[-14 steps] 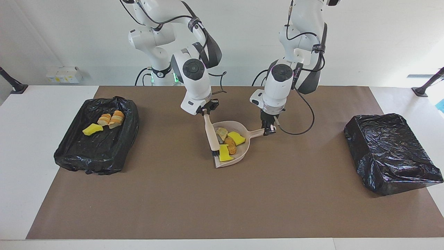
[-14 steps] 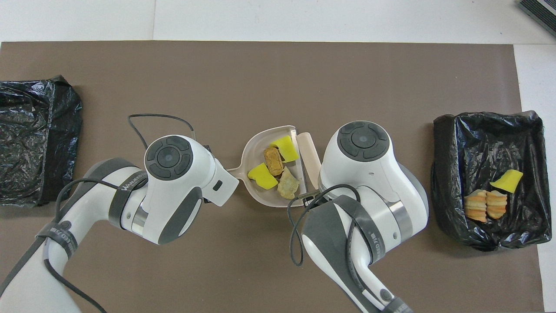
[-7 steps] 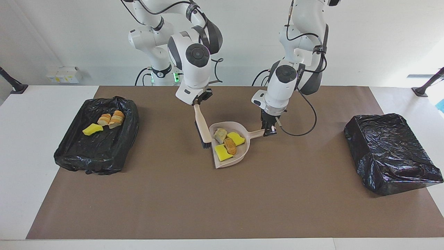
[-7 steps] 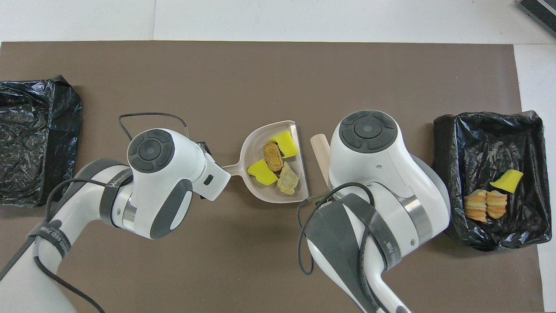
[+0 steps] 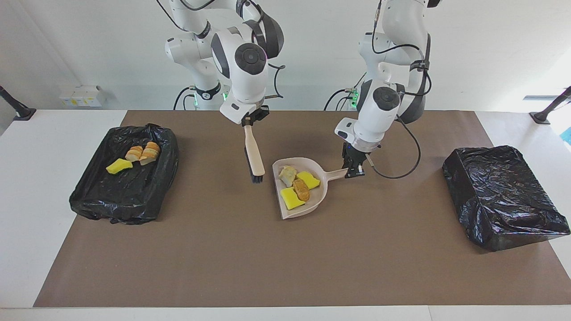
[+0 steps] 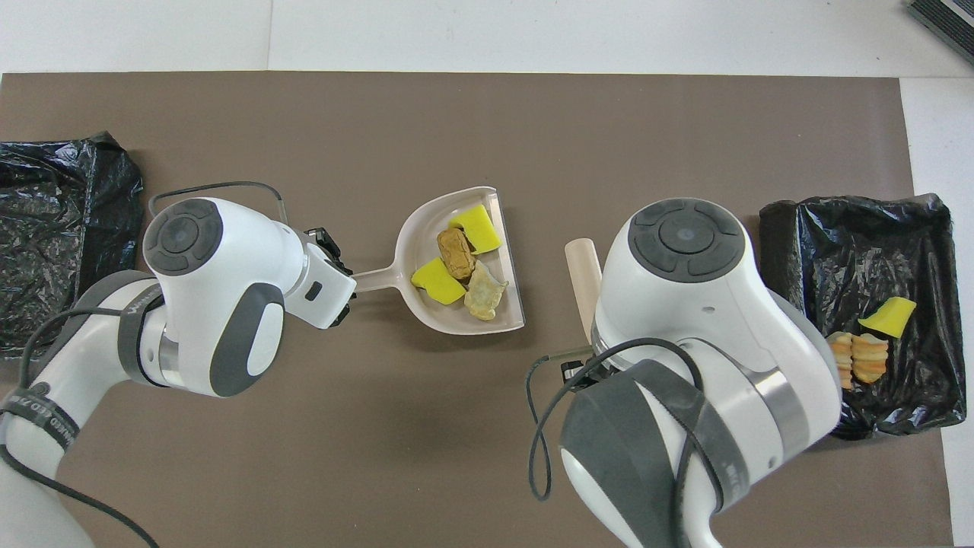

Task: Sweep and dump trash in bin
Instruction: 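Carry the dustpan toward the bin with the left gripper while the right gripper withdraws, then tip the dustpan into the bin with the left gripper while the right gripper lowers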

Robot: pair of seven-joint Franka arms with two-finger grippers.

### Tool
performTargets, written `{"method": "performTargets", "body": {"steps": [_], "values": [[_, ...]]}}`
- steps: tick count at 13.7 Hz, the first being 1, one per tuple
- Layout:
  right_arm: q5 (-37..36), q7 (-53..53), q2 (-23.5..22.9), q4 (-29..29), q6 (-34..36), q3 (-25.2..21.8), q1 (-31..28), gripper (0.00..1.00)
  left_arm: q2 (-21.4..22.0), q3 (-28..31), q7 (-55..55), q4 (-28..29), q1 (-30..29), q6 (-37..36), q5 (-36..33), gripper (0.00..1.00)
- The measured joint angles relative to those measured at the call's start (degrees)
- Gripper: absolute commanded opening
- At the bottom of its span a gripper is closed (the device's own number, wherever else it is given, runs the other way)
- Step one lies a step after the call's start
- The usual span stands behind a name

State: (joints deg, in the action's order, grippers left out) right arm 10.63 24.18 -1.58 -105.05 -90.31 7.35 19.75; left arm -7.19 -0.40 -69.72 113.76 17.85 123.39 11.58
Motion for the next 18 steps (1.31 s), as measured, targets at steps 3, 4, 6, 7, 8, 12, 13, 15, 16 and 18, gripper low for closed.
{"method": "performTargets", "body": {"steps": [3, 4, 6, 7, 8, 12, 13, 15, 16, 18], "values": [[2.18, 3.87, 0.17, -3.78, -5.03, 0.44, 2.43, 0.0, 0.68, 0.07, -2.87, -5.37, -4.17, -7.72, 0.01, 0.0], [2.82, 4.91, 0.36, -4.58, -5.87, 0.56, 3.42, 0.0, 0.73, 0.12, -4.46, -6.74, -5.91, -9.53, 0.02, 0.0], [3.51, 5.75, 0.88, -5.91, -7.24, 0.66, 4.81, 0.0, 0.73, 0.21, -8.71, -9.49, -10.06, -13.26, 0.03, 0.0], [3.81, 6.21, 0.9, -6.65, -8.38, 0.66, 5.85, 0.0, 0.73, 0.25, -10.86, -10.92, -12.33, -15.19, 0.03, 0.0], [3.88, 7.68, 0.66, -7.65, -10.63, 0.69, 7.38, 0.0, 0.73, 0.29, -13.17, -12.47, -14.72, -17.03, 0.03, 0.0], [3.89, 13.89, -3.3, -10.32, -19.86, 0.83, 13.98, 0.0, 0.69, 0.5, -24.86, -16.21, -23.93, -22.07, -0.07, 0.0], [3.88, 14.3, -4.6, -10.5, -21.13, 0.82, 15.14, 0.0, 0.65, 0.55, -28.12, -16.24, -26.17, -22.17, -0.25, 0.0], [3.86, 15.16, -6.76, -11.33, -24.25, 0.83, 16.82, 0.0, 0.59, 0.68, -33.29, -16.25, -29.89, -22.28, -1.63, 0.0], [3.85, 15.39, -7.43, -12.3, -25.77, 0.83, 17.18, 0.0, 0.58, 0.72, -35.65, -16.32, -31.94, -22.34, -2.37, 0.0], [3.83, 15.39, -7.62, -14.42, -26.97, 0.76, 17.21, 0.0, 0.56, 0.79, -40.53, -17.15, -36.74, -22.75, -3.85, 0.0]]}}
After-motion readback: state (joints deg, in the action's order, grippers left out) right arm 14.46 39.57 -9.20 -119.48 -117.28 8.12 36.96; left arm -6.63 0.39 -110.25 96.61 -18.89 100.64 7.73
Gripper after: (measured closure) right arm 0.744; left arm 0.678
